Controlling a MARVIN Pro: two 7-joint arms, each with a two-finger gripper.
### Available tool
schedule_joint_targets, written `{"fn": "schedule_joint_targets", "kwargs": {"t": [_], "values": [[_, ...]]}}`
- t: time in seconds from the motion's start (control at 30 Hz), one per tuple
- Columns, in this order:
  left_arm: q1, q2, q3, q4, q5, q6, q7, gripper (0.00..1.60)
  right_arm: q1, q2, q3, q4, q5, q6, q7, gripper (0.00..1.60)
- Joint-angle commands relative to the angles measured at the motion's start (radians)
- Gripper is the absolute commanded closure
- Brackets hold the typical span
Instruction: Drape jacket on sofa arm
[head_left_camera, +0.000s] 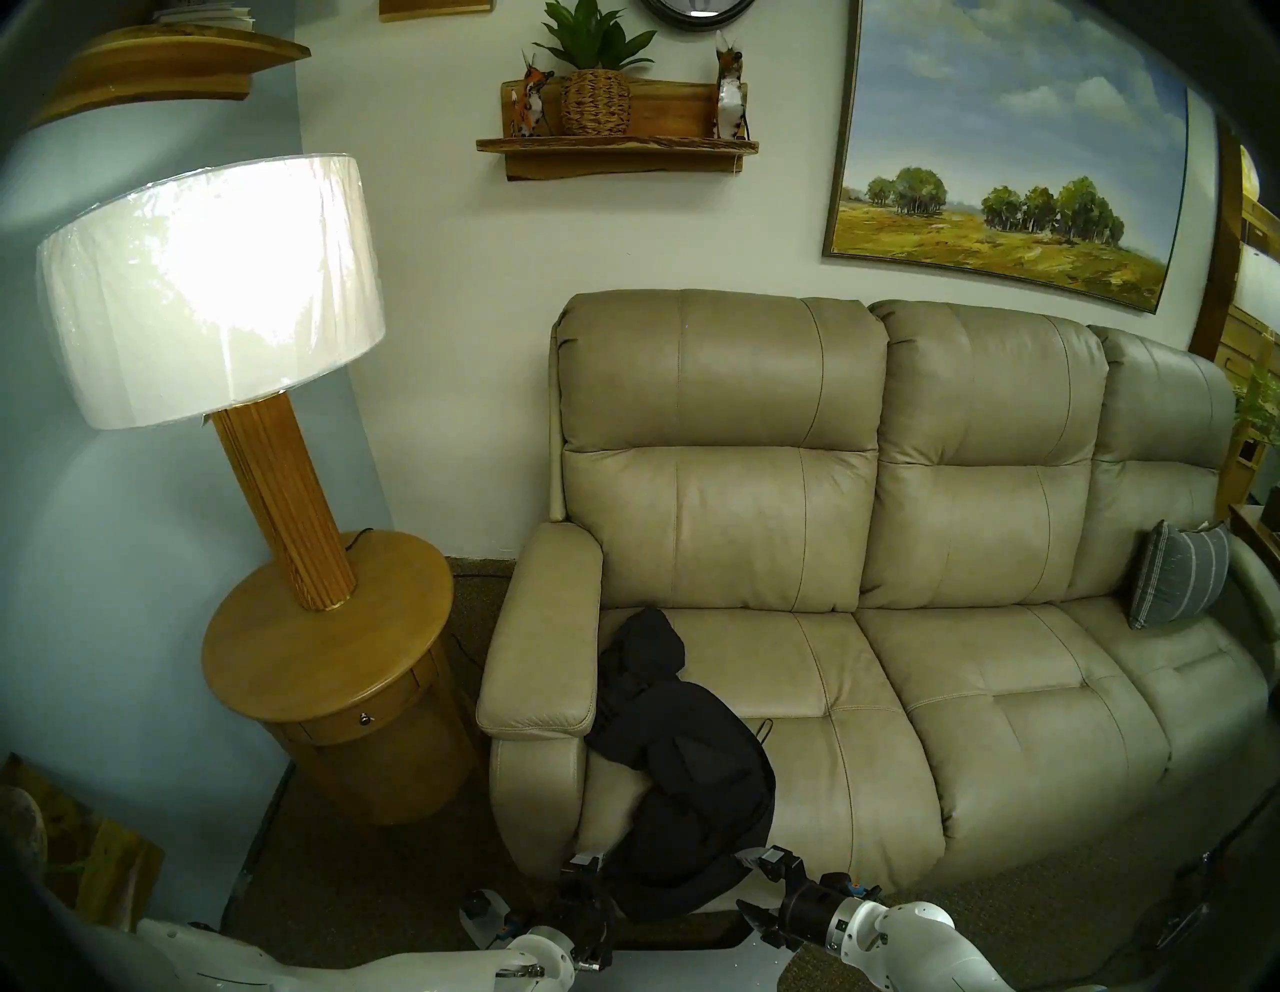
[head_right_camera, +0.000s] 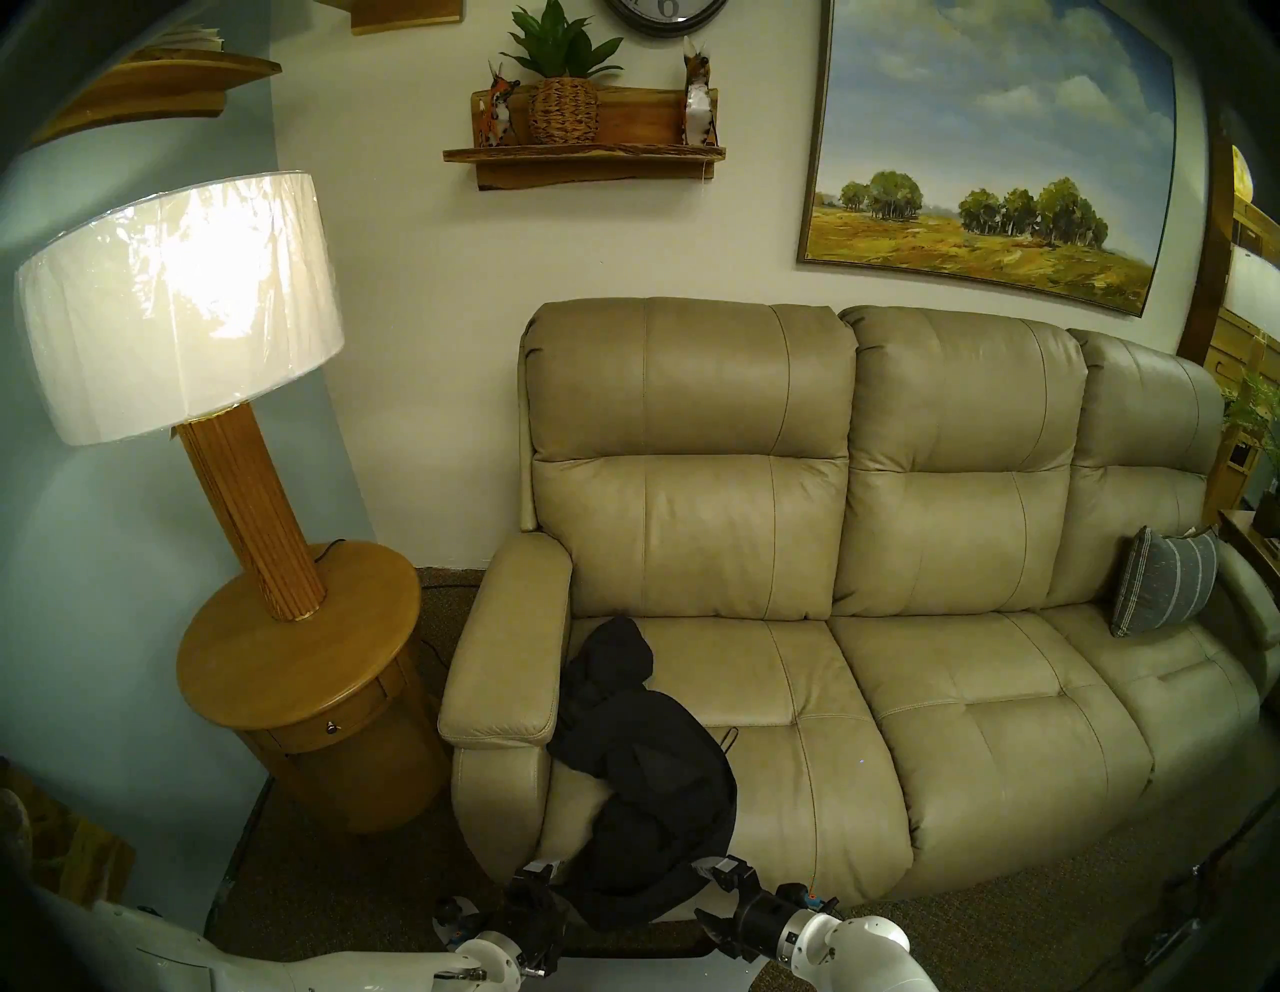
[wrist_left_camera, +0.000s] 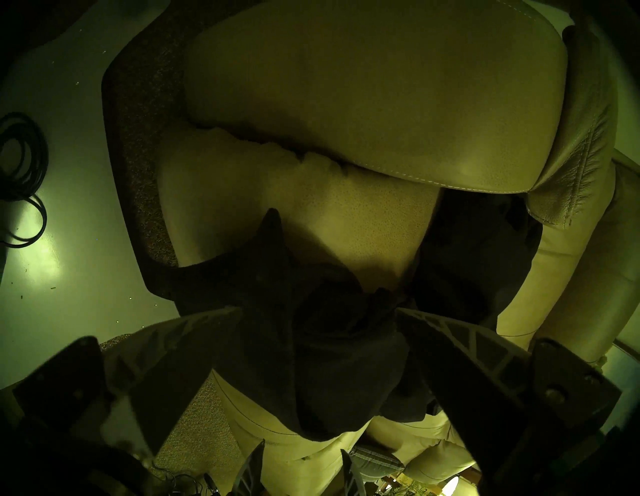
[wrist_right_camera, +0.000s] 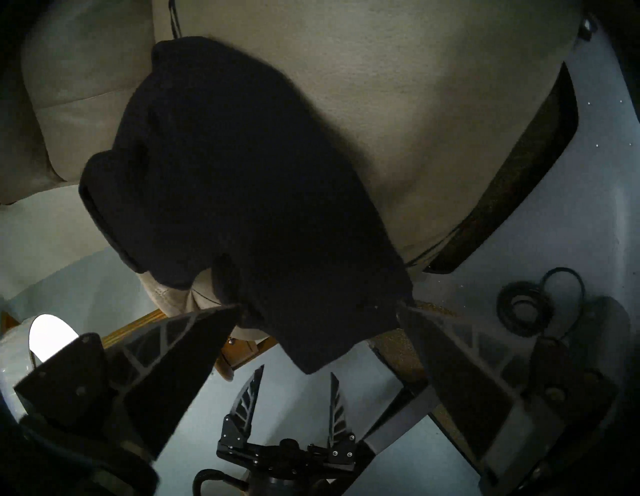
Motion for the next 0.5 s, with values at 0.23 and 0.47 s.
{"fn": "schedule_joint_targets", "kwargs": {"t": [0.23, 0.47], "values": [[0.044, 0.052, 0.006, -0.048, 0.006, 0.023, -0.047, 0.0, 0.04, -0.07, -0.027, -0.005, -0.023, -0.045, -0.004, 0.0], [0.067, 0.069, 0.006, -0.056, 0.004, 0.027, -0.066, 0.0, 0.049, -0.105, -0.047, 0.009, -0.05, -0.088, -0.012, 0.0]]}}
